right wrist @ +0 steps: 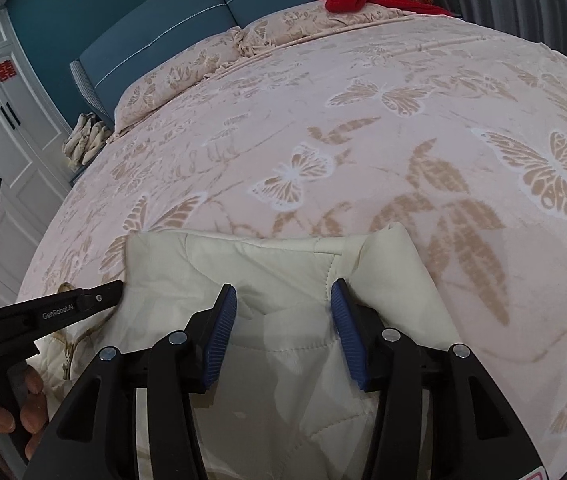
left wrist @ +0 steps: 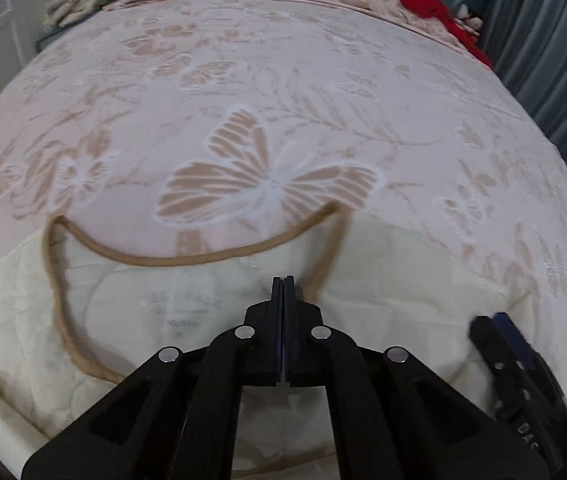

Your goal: Fold large clothes

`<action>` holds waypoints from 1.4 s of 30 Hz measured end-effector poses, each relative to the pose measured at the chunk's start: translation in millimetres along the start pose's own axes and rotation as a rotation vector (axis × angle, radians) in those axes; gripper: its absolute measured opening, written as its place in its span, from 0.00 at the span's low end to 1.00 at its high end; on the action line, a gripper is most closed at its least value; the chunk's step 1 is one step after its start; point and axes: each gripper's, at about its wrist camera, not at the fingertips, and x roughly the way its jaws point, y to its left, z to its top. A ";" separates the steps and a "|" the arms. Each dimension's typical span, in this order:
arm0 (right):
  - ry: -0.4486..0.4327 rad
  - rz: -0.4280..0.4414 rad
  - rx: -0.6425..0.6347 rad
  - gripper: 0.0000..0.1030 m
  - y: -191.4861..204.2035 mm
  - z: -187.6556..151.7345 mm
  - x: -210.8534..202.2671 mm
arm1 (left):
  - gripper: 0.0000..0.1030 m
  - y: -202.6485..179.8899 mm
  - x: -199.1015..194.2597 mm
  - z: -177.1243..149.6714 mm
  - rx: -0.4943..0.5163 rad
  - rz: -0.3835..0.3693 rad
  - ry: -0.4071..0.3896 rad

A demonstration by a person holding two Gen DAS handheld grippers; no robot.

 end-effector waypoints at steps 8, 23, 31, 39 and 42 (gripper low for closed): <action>0.042 -0.104 -0.083 0.47 22.3 13.2 -10.8 | 0.08 60.1 -57.2 -3.1 -0.016 0.165 -0.128; 0.186 -0.024 -0.470 0.40 165.8 -32.1 44.5 | 0.41 109.0 -21.9 -34.7 0.051 0.375 -0.126; 0.134 -0.027 -0.452 0.39 161.9 -40.0 45.1 | 0.43 113.9 -20.4 -39.1 0.012 0.350 -0.180; 0.093 -0.030 -0.457 0.39 163.3 -44.4 45.5 | 0.44 109.8 -17.6 -44.0 0.021 0.380 -0.217; 0.084 -0.034 -0.459 0.39 163.8 -44.9 45.9 | 0.44 109.5 -16.2 -44.1 0.024 0.388 -0.222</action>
